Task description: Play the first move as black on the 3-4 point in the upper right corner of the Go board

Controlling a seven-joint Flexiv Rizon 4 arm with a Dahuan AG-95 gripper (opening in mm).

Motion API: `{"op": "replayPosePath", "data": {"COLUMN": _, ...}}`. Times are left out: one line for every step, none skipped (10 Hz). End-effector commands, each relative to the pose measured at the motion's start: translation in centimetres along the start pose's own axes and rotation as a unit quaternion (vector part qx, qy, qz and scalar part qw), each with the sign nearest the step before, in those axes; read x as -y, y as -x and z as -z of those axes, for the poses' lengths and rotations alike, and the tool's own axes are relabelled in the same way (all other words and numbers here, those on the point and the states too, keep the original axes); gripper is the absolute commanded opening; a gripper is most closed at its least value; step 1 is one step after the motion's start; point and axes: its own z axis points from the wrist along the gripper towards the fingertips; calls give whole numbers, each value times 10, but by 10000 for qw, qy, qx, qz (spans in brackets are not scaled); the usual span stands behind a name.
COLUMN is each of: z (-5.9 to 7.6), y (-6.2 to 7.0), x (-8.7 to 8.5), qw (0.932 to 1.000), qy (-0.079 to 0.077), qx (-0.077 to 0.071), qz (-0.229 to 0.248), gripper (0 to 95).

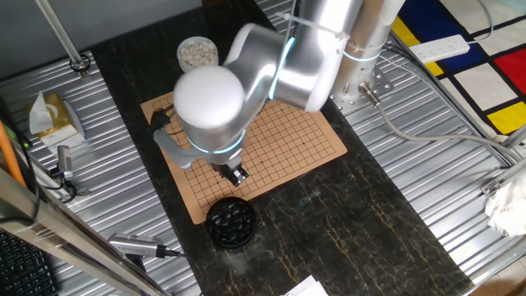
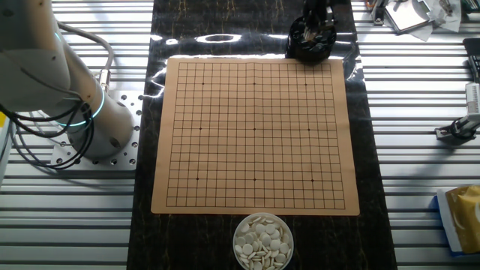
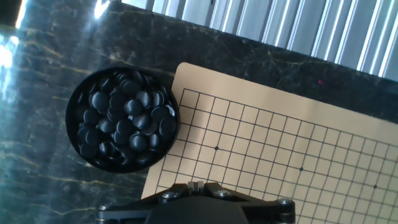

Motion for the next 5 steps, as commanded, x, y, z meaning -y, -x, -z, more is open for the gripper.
{"op": "replayPosePath", "data": {"z": 0, "y": -1, "x": 0, "qw": 9971, "qy": 684, "qx": 172, "qz": 292, "gripper": 0}}
{"op": "replayPosePath", "data": {"z": 0, "y": -1, "x": 0, "qw": 9961, "qy": 800, "qx": 150, "qz": 339, "gripper": 0}}
{"op": "replayPosePath", "data": {"z": 0, "y": -1, "x": 0, "qw": 9963, "qy": 800, "qx": 107, "qz": 280, "gripper": 0}}
{"op": "replayPosePath", "data": {"z": 0, "y": -1, "x": 0, "qw": 9966, "qy": 803, "qx": 76, "qz": 147, "gripper": 0}}
{"op": "replayPosePath", "data": {"z": 0, "y": -1, "x": 0, "qw": 9969, "qy": 784, "qx": 68, "qz": 85, "gripper": 0}}
